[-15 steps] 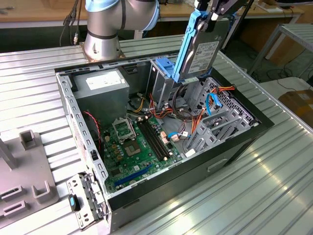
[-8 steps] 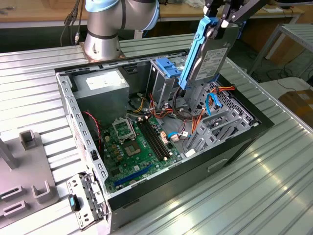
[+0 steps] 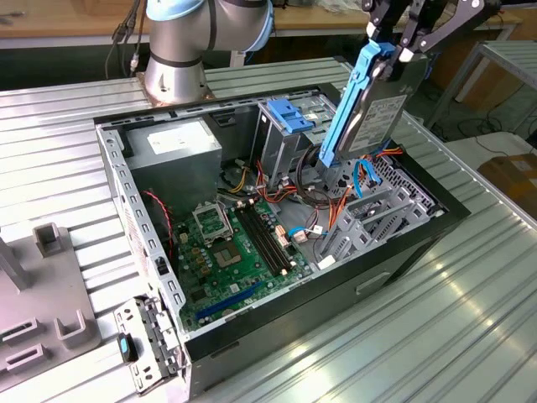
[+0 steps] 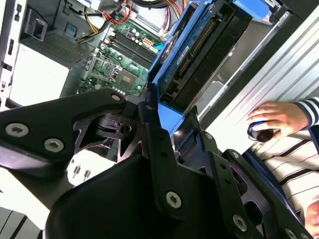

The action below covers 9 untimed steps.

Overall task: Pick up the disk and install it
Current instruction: 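Pick up the disk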

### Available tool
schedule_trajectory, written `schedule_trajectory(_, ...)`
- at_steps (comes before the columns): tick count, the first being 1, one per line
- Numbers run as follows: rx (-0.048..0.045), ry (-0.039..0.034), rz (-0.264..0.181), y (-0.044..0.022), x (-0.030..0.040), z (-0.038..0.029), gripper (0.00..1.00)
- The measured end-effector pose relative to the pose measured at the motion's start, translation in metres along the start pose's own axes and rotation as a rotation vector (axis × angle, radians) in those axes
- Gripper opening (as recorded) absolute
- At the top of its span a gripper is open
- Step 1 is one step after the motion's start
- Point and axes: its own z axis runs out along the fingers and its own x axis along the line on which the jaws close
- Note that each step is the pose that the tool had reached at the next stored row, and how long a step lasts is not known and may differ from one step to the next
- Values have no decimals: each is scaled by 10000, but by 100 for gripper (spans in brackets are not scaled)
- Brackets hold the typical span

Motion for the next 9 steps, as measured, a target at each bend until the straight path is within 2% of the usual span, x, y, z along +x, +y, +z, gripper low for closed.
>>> schedule_trajectory(6, -2, -1, 29, -9, 171, 1, 36)
schedule_trajectory(8, -4, 0, 45, -14, 264, 1, 36)
schedule_trajectory(9, -4, -1, 47, -14, 281, 1, 36)
